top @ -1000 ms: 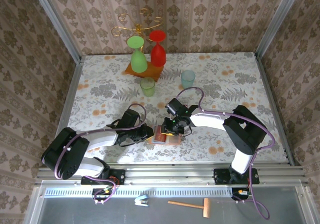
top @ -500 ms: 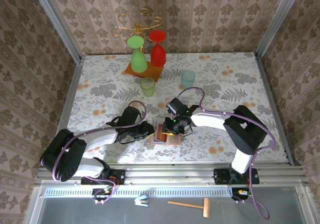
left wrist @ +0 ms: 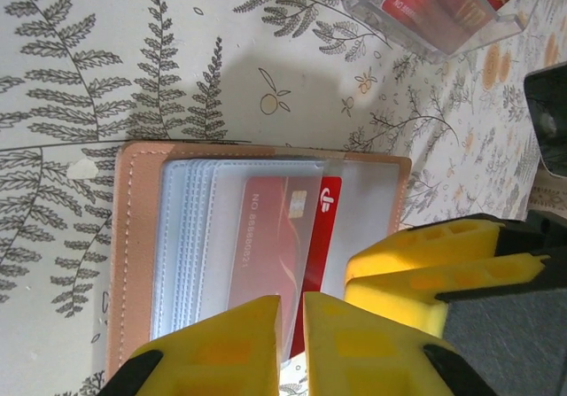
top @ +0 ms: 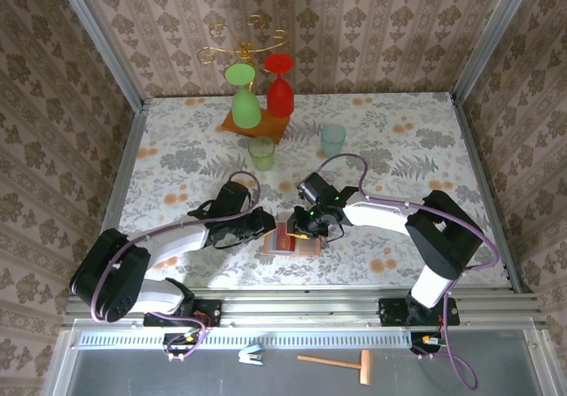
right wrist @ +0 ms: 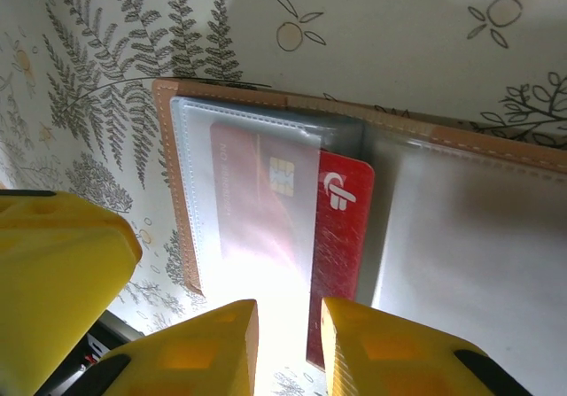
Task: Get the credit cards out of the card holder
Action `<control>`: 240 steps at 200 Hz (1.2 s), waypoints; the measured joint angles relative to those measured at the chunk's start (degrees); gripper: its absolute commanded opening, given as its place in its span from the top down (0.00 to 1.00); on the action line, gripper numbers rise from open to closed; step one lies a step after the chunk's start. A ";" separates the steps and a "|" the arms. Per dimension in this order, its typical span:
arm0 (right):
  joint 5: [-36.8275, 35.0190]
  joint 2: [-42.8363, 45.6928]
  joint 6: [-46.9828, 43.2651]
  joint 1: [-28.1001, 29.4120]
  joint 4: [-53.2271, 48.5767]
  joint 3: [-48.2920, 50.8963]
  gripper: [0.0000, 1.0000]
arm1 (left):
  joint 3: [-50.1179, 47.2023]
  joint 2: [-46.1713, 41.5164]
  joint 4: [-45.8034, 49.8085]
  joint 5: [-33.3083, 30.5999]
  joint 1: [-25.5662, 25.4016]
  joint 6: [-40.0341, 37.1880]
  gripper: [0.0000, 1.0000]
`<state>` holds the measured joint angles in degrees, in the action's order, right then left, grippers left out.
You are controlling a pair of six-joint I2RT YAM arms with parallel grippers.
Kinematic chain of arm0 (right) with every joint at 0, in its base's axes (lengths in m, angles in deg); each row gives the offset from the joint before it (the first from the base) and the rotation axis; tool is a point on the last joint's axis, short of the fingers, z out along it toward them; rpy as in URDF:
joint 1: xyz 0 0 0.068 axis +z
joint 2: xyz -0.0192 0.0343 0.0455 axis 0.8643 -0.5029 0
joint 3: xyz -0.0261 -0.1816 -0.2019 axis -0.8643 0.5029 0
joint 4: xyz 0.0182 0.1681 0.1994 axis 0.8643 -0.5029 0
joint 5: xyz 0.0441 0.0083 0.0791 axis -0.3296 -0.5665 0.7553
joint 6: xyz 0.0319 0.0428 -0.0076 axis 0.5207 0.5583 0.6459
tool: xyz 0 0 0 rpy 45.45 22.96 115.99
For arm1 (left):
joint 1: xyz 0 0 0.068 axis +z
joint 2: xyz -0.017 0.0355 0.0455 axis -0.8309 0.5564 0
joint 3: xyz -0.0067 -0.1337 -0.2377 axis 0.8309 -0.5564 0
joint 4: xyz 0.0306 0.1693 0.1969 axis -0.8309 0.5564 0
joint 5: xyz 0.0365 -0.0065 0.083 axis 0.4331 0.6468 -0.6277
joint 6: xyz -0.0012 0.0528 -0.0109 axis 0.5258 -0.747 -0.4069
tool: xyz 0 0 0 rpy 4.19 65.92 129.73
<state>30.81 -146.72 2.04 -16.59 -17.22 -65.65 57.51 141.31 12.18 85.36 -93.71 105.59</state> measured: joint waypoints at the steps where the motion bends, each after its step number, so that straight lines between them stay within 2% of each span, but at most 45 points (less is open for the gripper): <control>1: 0.00 0.00 0.00 0.00 -0.02 0.00 0.74 | 0.02 0.11 -0.04 0.02 0.00 0.00 0.85; 70: 0.00 0.00 0.28 0.00 0.04 0.26 0.74 | -0.76 5.62 -5.53 1.88 -0.70 0.28 0.86; 149: 2.14 -1.20 2.64 0.00 4.37 1.09 0.74 | -1.01 5.77 -3.96 1.18 -0.70 -0.39 0.86; 240: 2.29 -2.67 2.34 0.00 3.58 1.05 0.73 | -1.20 5.81 -3.98 0.96 -0.70 -0.42 0.86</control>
<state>33.10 -149.39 4.38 -16.59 -13.63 -64.60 56.31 147.12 8.21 86.32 -94.41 105.17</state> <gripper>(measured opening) 0.267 0.137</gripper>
